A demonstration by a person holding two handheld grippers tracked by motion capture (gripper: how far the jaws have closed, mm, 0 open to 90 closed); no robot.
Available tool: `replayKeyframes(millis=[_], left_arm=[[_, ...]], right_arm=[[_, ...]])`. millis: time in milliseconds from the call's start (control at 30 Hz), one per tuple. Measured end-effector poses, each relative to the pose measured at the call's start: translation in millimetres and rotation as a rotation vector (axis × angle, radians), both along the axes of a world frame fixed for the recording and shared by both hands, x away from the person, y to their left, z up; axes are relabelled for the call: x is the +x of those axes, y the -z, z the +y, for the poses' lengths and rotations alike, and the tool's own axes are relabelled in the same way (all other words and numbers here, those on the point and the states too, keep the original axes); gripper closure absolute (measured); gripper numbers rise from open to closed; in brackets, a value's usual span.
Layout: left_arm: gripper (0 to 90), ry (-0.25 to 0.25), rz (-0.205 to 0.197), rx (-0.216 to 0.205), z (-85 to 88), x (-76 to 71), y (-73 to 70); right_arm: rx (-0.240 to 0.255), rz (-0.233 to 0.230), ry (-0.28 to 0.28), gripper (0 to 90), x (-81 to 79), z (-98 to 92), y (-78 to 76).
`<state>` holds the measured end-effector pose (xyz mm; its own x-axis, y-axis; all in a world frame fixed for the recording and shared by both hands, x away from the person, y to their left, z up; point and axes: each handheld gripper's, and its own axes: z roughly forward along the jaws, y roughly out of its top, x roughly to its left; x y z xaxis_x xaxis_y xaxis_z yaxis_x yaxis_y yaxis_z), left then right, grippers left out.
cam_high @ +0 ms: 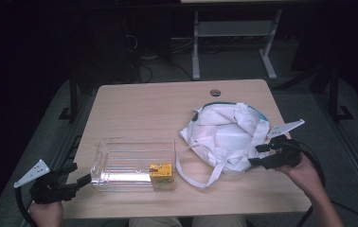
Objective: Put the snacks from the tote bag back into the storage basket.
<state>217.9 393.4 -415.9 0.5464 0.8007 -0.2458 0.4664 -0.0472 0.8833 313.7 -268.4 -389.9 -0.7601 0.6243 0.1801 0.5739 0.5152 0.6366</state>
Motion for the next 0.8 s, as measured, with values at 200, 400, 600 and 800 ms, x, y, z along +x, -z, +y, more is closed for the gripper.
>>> replayKeyframes(millis=[200, 400, 600, 800], left_arm=[[12.8, -0.002, -0.01, -0.002, -0.9, -0.5, -0.2], [12.8, 0.009, -0.01, -0.002, -2.8, -0.6, -0.1], [12.7, 0.017, -0.012, 0.002, -2.9, -0.6, -0.2], [12.8, 0.023, -0.013, 0.018, -2.7, -0.7, -0.4]], right_arm=[[0.014, -0.017, 0.007, 33.5, -7.3, -5.5, 5.0], [0.024, -0.019, 0.027, 32.9, -13.8, -10.2, 10.8], [0.031, -0.019, 0.035, 32.8, -18.7, -16.0, 17.5], [0.042, -0.025, 0.044, 32.6, -25.8, -19.8, 23.1]])
